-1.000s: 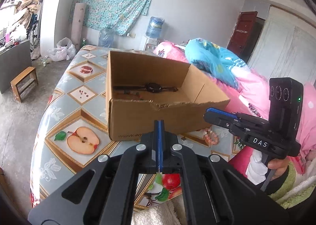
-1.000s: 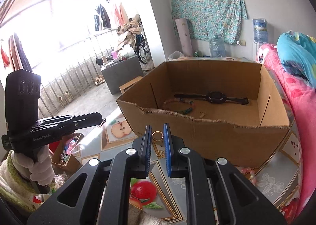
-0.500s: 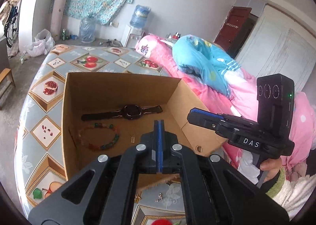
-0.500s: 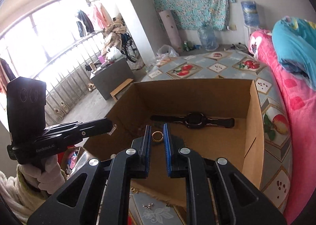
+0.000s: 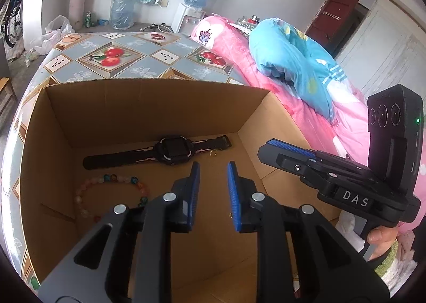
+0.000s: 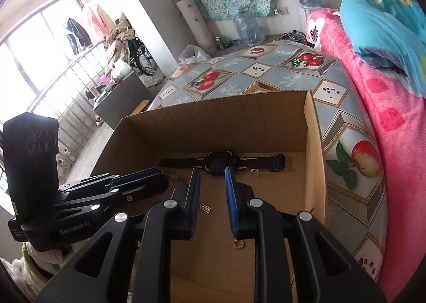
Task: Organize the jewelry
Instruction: 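Carry the charm and earring over the box and open both grippers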
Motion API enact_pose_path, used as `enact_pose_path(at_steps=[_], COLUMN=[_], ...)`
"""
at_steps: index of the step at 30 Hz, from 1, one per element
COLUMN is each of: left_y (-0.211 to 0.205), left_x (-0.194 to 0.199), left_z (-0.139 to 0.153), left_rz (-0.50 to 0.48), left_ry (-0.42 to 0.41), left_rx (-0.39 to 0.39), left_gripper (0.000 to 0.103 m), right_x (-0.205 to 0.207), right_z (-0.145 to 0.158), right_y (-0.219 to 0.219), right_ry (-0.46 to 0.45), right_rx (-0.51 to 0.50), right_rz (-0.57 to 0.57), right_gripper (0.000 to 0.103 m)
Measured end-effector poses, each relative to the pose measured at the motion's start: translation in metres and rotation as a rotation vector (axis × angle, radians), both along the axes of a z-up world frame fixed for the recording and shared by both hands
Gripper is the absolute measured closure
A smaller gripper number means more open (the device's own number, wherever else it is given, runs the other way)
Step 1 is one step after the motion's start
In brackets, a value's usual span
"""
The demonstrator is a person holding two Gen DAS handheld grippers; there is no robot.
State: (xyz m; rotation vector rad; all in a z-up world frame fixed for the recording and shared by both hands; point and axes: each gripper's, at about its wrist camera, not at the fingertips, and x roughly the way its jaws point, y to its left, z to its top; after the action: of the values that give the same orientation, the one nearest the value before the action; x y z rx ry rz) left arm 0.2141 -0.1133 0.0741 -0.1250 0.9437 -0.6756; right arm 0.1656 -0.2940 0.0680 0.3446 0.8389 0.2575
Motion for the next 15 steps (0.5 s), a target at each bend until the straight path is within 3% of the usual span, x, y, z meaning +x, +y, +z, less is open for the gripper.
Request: enact_pose_path(at_steps=[7,12,15], left_y=[0.021,0.053,0.079], left_x=[-0.025,-0.072,-0.105], left_z=[0.02,0.044,0.051], left_rz=[0.02,0.017,0.029], left_ry=[-0.061,-0.198,-0.255], left_rx=[-0.027,-0.053,-0.063], left_gripper=[0.082,0.073,0.071], right_x=[-0.029,-0.079,-0.119], right_z=[0.018,0.037,0.043], right_y=[-0.01,-0.008,0.005], right_ry=[-0.07,-0.183,-0.271], right_rx=[0.048,0.113,0.101], right_rz=[-0.005,0.055,0.126], right_gripper=[0.083,0.083,0.083])
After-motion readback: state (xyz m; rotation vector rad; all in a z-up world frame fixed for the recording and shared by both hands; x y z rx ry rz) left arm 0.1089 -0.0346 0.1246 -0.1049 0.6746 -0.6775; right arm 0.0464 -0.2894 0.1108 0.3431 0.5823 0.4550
